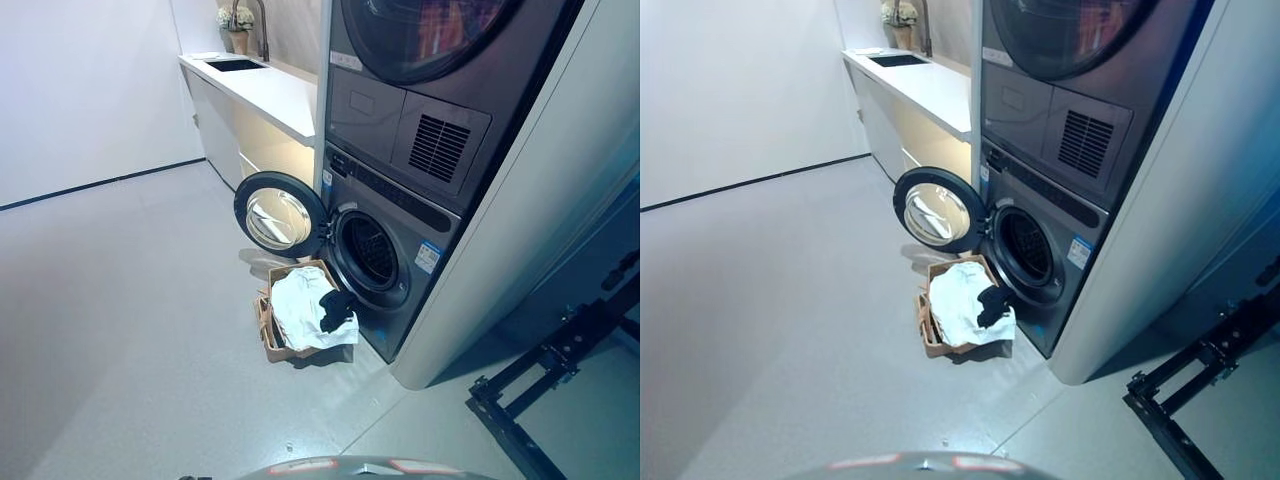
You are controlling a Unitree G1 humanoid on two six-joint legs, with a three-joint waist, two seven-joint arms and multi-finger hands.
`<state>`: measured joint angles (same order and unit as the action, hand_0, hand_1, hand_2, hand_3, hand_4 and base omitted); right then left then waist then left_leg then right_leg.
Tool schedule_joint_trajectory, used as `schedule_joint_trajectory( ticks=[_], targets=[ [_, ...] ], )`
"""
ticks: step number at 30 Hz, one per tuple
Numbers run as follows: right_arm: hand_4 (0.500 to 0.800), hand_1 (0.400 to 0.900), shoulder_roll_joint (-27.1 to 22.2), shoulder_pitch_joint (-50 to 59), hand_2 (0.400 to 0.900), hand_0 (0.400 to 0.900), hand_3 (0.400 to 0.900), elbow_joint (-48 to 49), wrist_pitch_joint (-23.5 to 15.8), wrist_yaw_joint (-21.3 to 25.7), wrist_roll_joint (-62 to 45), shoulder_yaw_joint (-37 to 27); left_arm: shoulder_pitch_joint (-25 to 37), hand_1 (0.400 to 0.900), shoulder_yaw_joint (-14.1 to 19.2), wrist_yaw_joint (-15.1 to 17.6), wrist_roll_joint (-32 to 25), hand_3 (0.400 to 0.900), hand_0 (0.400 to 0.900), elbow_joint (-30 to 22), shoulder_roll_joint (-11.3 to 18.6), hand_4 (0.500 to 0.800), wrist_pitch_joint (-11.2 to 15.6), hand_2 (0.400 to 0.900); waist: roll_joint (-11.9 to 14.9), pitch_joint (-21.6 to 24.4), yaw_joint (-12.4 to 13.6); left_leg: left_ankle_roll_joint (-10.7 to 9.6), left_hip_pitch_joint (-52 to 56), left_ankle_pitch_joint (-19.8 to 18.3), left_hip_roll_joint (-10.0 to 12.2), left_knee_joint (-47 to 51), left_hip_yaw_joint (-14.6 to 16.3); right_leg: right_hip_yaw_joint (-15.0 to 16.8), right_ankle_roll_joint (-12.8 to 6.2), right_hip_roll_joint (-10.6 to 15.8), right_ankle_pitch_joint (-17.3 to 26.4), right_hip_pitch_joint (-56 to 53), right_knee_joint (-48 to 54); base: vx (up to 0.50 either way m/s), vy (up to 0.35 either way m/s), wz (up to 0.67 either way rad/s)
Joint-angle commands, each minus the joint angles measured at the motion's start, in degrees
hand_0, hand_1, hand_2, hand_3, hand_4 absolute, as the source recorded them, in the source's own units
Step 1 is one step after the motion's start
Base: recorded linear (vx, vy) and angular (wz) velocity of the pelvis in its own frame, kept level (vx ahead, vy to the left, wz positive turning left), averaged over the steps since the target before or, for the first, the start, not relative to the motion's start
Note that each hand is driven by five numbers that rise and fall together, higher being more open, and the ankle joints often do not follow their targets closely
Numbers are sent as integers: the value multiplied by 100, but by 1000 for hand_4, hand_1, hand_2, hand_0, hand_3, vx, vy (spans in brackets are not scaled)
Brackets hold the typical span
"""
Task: Put the clothes in the basket into the washing machine.
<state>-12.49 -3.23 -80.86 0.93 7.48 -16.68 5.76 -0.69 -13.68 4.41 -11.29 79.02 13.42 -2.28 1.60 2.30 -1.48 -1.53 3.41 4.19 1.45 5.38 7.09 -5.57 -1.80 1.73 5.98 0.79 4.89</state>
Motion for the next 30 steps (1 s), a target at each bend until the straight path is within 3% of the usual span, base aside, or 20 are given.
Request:
schedule_joint_trajectory(
  ticks=[1, 6, 8, 12, 14, 17, 19, 21, 23, 26, 27, 29, 30],
  targets=[
    [800, 900, -423, 623, 900, 900, 900, 105, -219, 179, -58, 233, 601, 900, 263, 85, -206, 900, 900, -70, -254, 800, 137, 900, -284, -904, 9, -54, -326, -999, -200, -1372, -126, 176, 6, -273, -1210, -203, -646, 52, -218, -2],
    [800, 900, -547, 577, 900, 900, 900, 246, -265, 197, -122, 201, 565, 900, 427, 138, -599, 900, 900, -192, -225, 800, 193, 900, -232, -1261, 58, -166, -1445, -399, -27, -3833, -266, 228, 250, -323, -1422, -220, -1107, 42, -236, 5],
    [800, 900, -587, 595, 900, 900, 900, 252, -255, 231, -150, 195, 545, 900, 452, 164, -725, 900, 900, -195, -245, 800, 209, 900, -254, -1342, 64, -129, -1772, -364, -53, -4181, -276, 237, 306, -326, -1507, -202, -1201, 69, -129, 1],
    [800, 900, -684, 618, 900, 900, 900, 265, -263, 280, -173, 142, 395, 900, 522, 186, -884, 900, 900, -221, -322, 800, 255, 900, -358, -1305, 79, -55, -2097, -569, -378, -2995, -193, 230, 219, -273, -1617, -433, -1074, 216, -6, -1],
    [800, 900, -733, 620, 900, 900, 900, 311, -276, 291, -80, 191, 312, 900, 515, 218, -872, 900, 900, -203, -355, 800, 275, 900, -426, -1299, 115, -117, -2091, -76, -407, -1700, -278, 216, 164, -301, -1637, -661, -881, 334, 60, -9],
    [800, 900, -769, 660, 900, 900, 900, 334, -308, 319, 11, 230, 229, 900, 539, 265, -888, 900, 900, -148, -379, 800, 301, 900, -525, -1244, 156, -264, -2098, 279, -403, -180, -507, 239, 57, -342, -1714, -1001, -618, 439, 116, -15],
    [800, 900, -754, 673, 900, 900, 900, 310, -312, 312, 54, 232, 135, 900, 590, 269, -876, 900, 900, -77, -375, 800, 284, 900, -500, -1157, 212, -340, -2083, 509, -328, -50, -433, 386, -4, -292, -1780, -1248, -540, 528, 172, -45],
    [800, 900, -669, 646, 900, 900, 900, 281, -296, 280, 97, 235, 72, 900, 688, 266, -830, 900, 900, 11, -321, 800, 261, 900, -396, -1015, 301, -279, -1989, 673, -303, -257, -293, 534, -77, -170, -1855, -1491, -529, 619, 245, -52],
    [800, 900, -615, 615, 900, 900, 900, 287, -314, 277, 66, 223, 37, 900, 693, 279, -796, 900, 900, 5, -251, 800, 262, 900, -283, -874, 350, -155, -2065, 605, -400, -543, -338, 561, -142, -24, -1854, -1443, -673, 572, 267, -28],
    [800, 900, -577, 610, 900, 900, 900, 319, -324, 180, 57, 223, 112, 900, 664, 227, -685, 900, 900, -64, -123, 800, 270, 900, -49, -732, 379, 100, -2119, 213, -554, -948, -232, 593, -331, 175, -1602, -1252, -1126, 532, 288, -7],
    [800, 900, -580, 621, 900, 900, 900, 308, -313, 165, 86, 245, 150, 900, 649, 206, -646, 900, 900, -70, -89, 800, 258, 900, 18, -696, 404, 199, -2093, 68, -611, -1003, -220, 598, -394, 226, -1397, -1152, -1381, 445, 264, -3],
    [800, 900, -588, 696, 900, 900, 900, 360, -338, 168, 6, 201, 247, 900, 643, 199, -651, 900, 900, -97, -16, 800, 232, 900, 154, -721, 439, 379, -1968, -261, -763, -1099, -183, 577, -600, 385, -579, -736, -2439, 381, 269, -3],
    [800, 900, -608, 721, 900, 900, 900, 392, -333, 164, -24, 193, 305, 900, 649, 191, -670, 900, 900, -108, 10, 800, 218, 900, 145, -779, 424, 447, -1854, -346, -779, -1074, -194, 531, -573, 440, -278, -379, -3010, 276, 282, -5]
  ],
)
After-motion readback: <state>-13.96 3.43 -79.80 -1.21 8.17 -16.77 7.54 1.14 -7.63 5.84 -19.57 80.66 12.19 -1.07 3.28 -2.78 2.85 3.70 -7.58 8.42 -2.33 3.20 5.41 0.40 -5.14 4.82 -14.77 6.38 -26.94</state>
